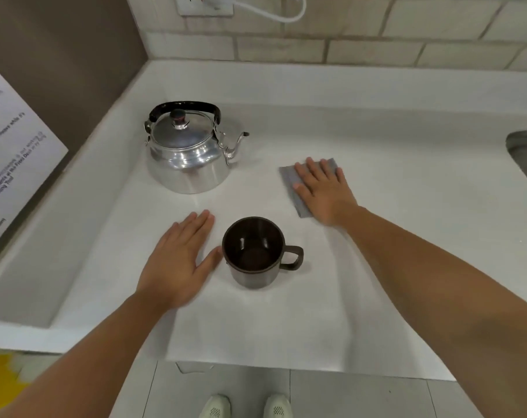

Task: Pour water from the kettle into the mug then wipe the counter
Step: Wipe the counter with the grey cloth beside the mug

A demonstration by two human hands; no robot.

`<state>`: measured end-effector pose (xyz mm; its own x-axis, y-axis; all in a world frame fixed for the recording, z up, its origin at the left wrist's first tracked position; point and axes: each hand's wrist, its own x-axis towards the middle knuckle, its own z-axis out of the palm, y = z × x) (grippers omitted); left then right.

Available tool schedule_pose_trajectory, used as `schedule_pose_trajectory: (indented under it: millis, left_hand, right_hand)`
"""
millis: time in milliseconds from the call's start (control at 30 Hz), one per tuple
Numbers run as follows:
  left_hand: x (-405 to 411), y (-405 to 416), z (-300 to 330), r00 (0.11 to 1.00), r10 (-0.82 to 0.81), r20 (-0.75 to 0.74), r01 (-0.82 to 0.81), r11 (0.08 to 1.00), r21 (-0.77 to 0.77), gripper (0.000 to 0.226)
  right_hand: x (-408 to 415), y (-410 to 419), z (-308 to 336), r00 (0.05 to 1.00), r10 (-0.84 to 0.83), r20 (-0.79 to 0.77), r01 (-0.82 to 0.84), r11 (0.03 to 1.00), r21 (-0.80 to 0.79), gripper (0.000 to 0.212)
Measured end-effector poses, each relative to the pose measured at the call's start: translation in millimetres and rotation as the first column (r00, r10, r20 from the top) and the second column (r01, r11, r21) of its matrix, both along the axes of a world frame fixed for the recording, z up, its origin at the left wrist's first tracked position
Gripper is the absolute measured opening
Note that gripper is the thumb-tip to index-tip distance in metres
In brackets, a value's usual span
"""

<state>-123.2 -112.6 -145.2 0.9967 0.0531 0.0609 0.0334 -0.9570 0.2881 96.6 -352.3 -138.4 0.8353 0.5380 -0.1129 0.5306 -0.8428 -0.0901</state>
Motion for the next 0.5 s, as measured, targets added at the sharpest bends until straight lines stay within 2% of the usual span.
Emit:
schedule_pose_trajectory:
  millis: [33, 133, 200, 267, 333, 367, 500]
  left_hand:
    - [0.3, -0.2, -0.1, 1.0, 0.0, 0.002, 0.0, 1.0, 0.007, 0.072]
    - [1.1, 0.0, -1.1, 1.0, -0.006, 0.001, 0.006, 0.999, 0.044, 0.071]
    - [1.5, 0.1, -2.0, 1.0, -0.003, -0.005, 0.003, 0.998, 0.057, 0.071]
    - [2.5, 0.6, -2.4, 1.0, -0.001, -0.013, 0.002, 0.998, 0.062, 0.072]
    - [2.8, 0.2, -2.8, 1.0, 0.005, -0.013, -0.004, 0.997, 0.072, 0.074]
    - [2.9, -0.3, -3.1, 1.0, 0.007, -0.015, -0.006, 0.997, 0.077, 0.074]
    - [0.7, -2.1, -3.5, 0.998, 0.007, -0.055, -0.003, 0.998, 0.061, 0.073]
  right_hand:
    - [-3.0, -3.0, -0.2, 0.999, -0.038, 0.013, 0.038, 0.999, -0.024, 0.061]
    - [-38.2, -6.8, -8.2, 0.992, 0.128, -0.012, -0.127, 0.991, 0.043, 0.064]
    - [-52.3, -25.9, -8.7, 0.99, 0.137, -0.016, -0.135, 0.988, 0.077, 0.064]
    - [-56.6, -55.6, -4.3, 0.998, -0.058, -0.022, 0.059, 0.995, 0.079, 0.062]
    - [-72.4, -84.2, -0.1, 0.959, -0.279, -0.045, 0.282, 0.956, 0.078, 0.062]
    - [-87.7, -92.6, 0.6, 0.94, -0.34, -0.042, 0.342, 0.936, 0.079, 0.062]
    - [-176.7, -86.1, -0.5, 0.938, -0.345, -0.036, 0.347, 0.933, 0.098, 0.063]
